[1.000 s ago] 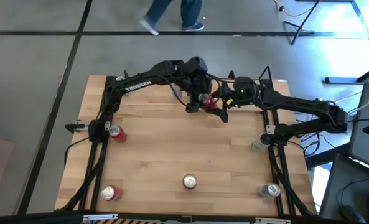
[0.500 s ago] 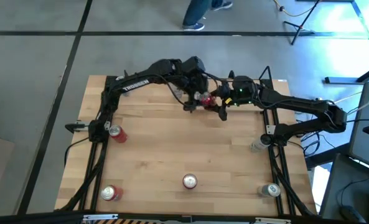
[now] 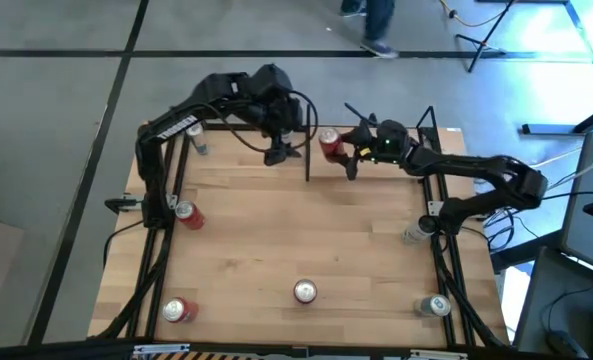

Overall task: Place canned beverage on shelf
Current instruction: Put the right red-black soda can on the shelf

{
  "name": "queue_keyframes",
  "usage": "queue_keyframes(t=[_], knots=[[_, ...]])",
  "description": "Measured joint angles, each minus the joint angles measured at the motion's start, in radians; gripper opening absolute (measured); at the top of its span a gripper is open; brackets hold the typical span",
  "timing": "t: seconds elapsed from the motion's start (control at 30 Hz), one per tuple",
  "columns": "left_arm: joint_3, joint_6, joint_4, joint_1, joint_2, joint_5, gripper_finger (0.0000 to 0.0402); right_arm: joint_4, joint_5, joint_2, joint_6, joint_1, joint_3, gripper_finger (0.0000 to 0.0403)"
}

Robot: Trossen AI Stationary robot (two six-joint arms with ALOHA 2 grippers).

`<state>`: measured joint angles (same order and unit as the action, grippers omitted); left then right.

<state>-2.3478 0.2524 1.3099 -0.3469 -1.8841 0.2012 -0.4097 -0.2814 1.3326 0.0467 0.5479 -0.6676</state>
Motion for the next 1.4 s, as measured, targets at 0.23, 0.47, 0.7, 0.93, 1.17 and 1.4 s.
queue_keyframes(t=[0.23, 0.47, 0.7, 0.93, 1.17, 1.4], knots=[[0.001, -0.016, 0.032, -0.001, 0.038, -0.001, 0.0334, -0.208, -0.062, 0.195, -0.038, 0.051, 0.012, 0.0274], [0.002, -0.059, 0.041, -0.017, 0.058, -0.004, 0.0334, -0.388, -0.110, 0.328, -0.093, 0.106, 0.011, 0.0274], [0.002, -0.071, 0.034, -0.028, 0.062, -0.002, 0.0334, -0.481, -0.118, 0.424, -0.094, 0.106, 0.010, 0.0274], [0.002, -0.090, 0.033, -0.028, 0.062, -0.002, 0.0334, -0.537, -0.110, 0.504, -0.093, 0.106, 0.003, 0.0274], [0.002, -0.094, 0.033, -0.028, 0.062, -0.002, 0.0334, -0.553, -0.111, 0.533, -0.076, 0.107, -0.006, 0.0274], [0.002, -0.094, 0.033, -0.028, 0.062, -0.002, 0.0334, -0.539, -0.076, 0.533, -0.065, 0.105, -0.006, 0.0337]])
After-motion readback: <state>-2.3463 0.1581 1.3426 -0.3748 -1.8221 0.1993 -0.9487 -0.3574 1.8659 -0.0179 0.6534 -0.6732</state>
